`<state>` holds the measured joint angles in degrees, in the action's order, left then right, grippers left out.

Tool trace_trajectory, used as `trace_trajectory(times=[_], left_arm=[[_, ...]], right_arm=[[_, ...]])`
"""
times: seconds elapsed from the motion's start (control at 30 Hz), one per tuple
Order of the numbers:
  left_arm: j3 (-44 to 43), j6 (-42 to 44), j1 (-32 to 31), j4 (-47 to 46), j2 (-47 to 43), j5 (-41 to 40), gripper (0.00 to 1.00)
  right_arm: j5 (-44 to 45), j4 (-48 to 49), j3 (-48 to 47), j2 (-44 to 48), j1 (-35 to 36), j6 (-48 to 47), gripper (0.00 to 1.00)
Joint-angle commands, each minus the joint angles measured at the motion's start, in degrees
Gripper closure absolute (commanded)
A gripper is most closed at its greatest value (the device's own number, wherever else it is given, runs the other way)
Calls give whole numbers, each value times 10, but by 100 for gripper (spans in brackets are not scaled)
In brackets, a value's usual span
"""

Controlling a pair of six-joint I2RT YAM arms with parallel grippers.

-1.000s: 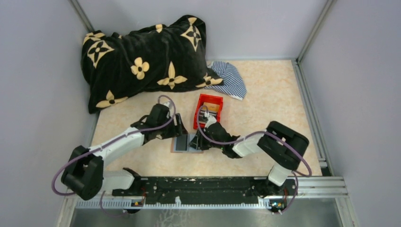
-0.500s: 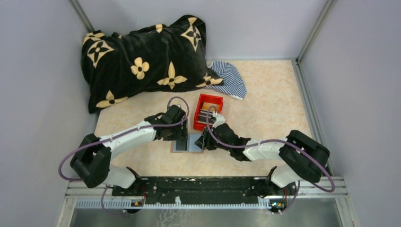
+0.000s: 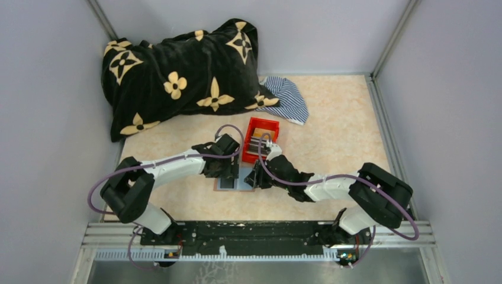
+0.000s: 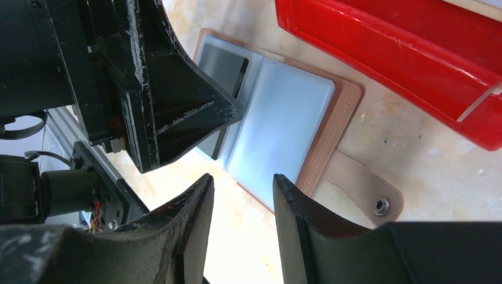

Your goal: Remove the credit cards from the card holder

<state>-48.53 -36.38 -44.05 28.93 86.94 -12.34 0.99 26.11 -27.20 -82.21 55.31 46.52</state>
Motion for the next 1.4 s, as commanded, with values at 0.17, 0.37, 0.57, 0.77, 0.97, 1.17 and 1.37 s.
trace_trajectory(times=[0.17, 0.37, 0.57, 0.77, 0.97, 1.17, 1.37], left_arm=[[-5, 4, -3, -29, 34, 16, 20], [-6, 5, -3, -34, 51, 17, 37], [-3, 7, -4, -44, 57, 24, 45], [-1, 7, -4, -44, 54, 19, 42], [-6, 1, -4, -13, 48, -21, 23], [-21, 3, -5, 16, 38, -35, 16], [-37, -7, -6, 59, 28, -75, 12]], right_arm=[[0, 19, 0, 5, -2, -7, 57], [-10, 23, -4, -5, -2, -9, 57], [-33, 34, -10, -25, -2, -8, 57], [-10, 7, -30, -4, 18, -24, 58], [12, -41, -63, 23, 39, -47, 57], [4, -28, -61, 14, 39, -43, 57], [9, -29, -53, 25, 38, -42, 57]])
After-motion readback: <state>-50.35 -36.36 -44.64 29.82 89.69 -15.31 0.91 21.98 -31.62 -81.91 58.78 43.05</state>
